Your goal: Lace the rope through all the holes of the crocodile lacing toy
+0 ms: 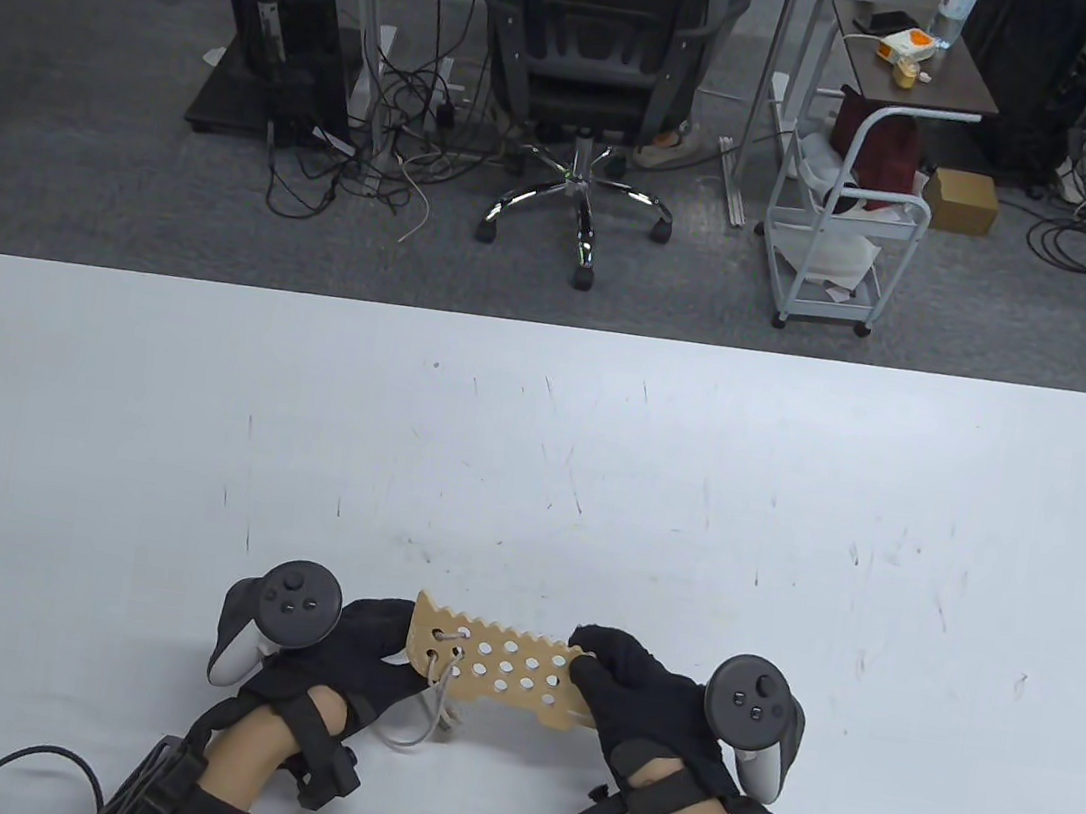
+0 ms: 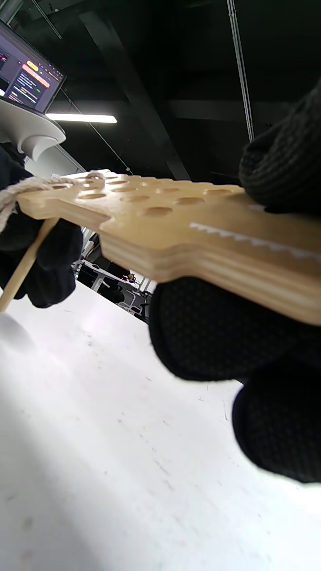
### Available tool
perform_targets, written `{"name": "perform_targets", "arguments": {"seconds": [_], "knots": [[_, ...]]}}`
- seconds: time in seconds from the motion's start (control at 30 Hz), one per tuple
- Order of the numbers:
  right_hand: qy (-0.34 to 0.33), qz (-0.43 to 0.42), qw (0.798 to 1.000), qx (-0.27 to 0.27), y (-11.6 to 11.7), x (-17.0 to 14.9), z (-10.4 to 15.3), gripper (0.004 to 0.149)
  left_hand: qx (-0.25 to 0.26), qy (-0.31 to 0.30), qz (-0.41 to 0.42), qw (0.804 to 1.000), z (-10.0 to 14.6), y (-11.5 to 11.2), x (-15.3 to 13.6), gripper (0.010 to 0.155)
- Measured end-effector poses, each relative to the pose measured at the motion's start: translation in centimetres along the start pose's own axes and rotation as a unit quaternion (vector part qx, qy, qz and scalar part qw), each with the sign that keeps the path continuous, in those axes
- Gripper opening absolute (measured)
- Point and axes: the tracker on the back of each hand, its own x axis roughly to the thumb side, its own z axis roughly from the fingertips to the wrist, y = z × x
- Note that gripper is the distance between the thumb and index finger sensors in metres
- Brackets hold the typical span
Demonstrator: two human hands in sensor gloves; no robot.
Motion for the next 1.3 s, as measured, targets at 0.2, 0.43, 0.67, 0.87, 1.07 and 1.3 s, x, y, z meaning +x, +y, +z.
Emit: {"name": "perform_targets", "arguments": {"seconds": [0.2,0.43,0.67,0.87,1.07,1.3], "knots": [[0.008,0.001,1.000,-0.011,-0.5,-0.3,-0.2,0.045,0.020,0.007,-0.016,1.000,0.1,0.5,-0.2,0.046],[0.017,0.002,1.000,-0.023,-1.2,-0.5,-0.4,0.045,0.033,0.015,-0.018,0.999,0.1,0.9,-0.6,0.046],[0.028,0.004,0.999,-0.037,-1.9,-0.9,-0.5,0.045,0.051,0.015,-0.011,0.999,0.5,1.6,-0.6,0.046],[0.042,0.011,0.998,-0.052,-2.6,-1.4,-0.8,0.045,0.069,0.012,0.000,0.998,0.8,2.3,-0.6,0.046],[0.047,0.010,0.997,-0.064,-3.2,-1.5,-0.9,0.045,0.089,0.008,0.014,0.996,1.2,3.1,-0.6,0.046],[0.055,0.009,0.995,-0.089,-4.3,-1.6,-0.9,0.045,0.113,0.003,0.030,0.993,1.8,4.0,-0.6,0.046]]}}
